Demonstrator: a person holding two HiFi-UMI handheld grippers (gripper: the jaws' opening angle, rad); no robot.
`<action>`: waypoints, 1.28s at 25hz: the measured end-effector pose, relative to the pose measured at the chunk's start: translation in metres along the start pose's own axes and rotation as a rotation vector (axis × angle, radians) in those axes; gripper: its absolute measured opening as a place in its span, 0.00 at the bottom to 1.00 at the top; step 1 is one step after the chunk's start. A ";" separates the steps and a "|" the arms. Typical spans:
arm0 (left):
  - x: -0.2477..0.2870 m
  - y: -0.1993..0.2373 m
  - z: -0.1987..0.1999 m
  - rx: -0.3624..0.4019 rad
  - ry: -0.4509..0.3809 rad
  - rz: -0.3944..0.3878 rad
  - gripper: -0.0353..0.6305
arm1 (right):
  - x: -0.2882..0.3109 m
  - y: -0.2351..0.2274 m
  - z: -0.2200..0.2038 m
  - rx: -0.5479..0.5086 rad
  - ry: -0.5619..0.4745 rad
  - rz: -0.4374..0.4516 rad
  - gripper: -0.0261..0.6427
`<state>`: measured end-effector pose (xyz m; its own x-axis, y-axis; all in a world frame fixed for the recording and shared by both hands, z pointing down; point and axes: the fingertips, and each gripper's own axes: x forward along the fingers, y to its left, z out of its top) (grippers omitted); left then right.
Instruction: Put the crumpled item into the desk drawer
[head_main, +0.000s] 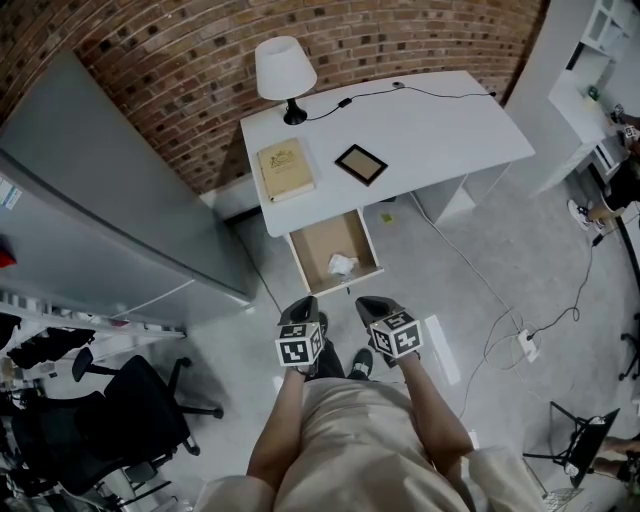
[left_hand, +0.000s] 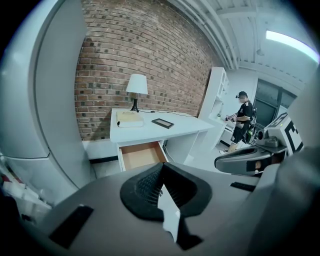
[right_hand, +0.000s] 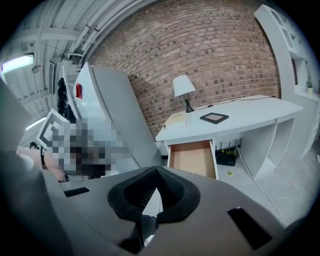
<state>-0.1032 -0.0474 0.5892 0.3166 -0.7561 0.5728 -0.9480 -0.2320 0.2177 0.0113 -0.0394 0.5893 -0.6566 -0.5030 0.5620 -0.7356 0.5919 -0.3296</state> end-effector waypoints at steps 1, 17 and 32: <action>0.000 0.000 0.000 0.002 0.000 -0.001 0.08 | 0.000 0.000 0.000 0.001 0.000 -0.002 0.08; 0.003 -0.007 -0.001 0.014 0.008 -0.012 0.08 | -0.003 -0.005 -0.003 -0.039 0.012 -0.015 0.08; -0.002 0.001 -0.003 0.005 0.008 0.002 0.08 | 0.001 0.001 -0.003 -0.061 0.019 -0.006 0.08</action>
<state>-0.1052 -0.0441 0.5908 0.3153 -0.7518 0.5792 -0.9487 -0.2341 0.2125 0.0102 -0.0373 0.5920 -0.6484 -0.4954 0.5781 -0.7277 0.6263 -0.2795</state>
